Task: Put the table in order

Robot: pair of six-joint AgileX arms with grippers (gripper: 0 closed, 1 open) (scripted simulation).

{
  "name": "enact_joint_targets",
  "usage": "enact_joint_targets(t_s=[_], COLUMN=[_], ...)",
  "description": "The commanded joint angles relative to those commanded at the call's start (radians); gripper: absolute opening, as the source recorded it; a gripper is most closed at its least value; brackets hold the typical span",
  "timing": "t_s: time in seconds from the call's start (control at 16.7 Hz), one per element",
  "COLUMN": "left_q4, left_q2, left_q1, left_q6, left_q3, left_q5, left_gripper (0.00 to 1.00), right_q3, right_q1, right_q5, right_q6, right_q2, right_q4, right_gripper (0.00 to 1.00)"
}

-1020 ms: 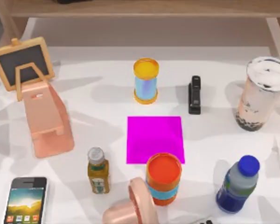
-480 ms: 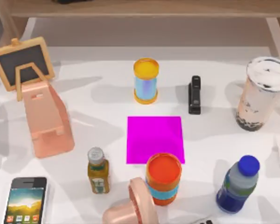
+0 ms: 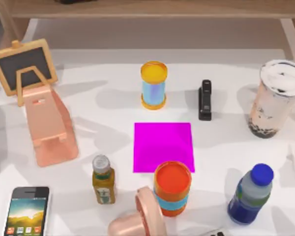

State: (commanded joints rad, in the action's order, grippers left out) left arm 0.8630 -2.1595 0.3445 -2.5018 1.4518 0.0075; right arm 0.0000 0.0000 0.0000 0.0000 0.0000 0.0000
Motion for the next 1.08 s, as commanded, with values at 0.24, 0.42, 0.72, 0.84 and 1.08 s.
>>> enact_joint_targets(t_s=[0.24, 0.42, 0.72, 0.84, 1.08], left_q4=[0.000, 0.000, 0.000, 0.000, 0.000], left_q2=[0.000, 0.000, 0.000, 0.000, 0.000], left_q1=[0.000, 0.000, 0.000, 0.000, 0.000], left_q6=[0.000, 0.000, 0.000, 0.000, 0.000], left_q3=[0.000, 0.000, 0.000, 0.000, 0.000], left_q5=[0.000, 0.000, 0.000, 0.000, 0.000], left_gripper=[0.92, 0.70, 0.32, 0.17, 0.00], right_q3=[0.000, 0.000, 0.000, 0.000, 0.000], right_q1=[0.000, 0.000, 0.000, 0.000, 0.000], right_q5=[0.000, 0.000, 0.000, 0.000, 0.000], right_q6=[0.000, 0.000, 0.000, 0.000, 0.000], right_q2=[0.000, 0.000, 0.000, 0.000, 0.000], right_q4=[0.000, 0.000, 0.000, 0.000, 0.000], right_gripper=[1.00, 1.00, 1.00, 1.00, 1.00])
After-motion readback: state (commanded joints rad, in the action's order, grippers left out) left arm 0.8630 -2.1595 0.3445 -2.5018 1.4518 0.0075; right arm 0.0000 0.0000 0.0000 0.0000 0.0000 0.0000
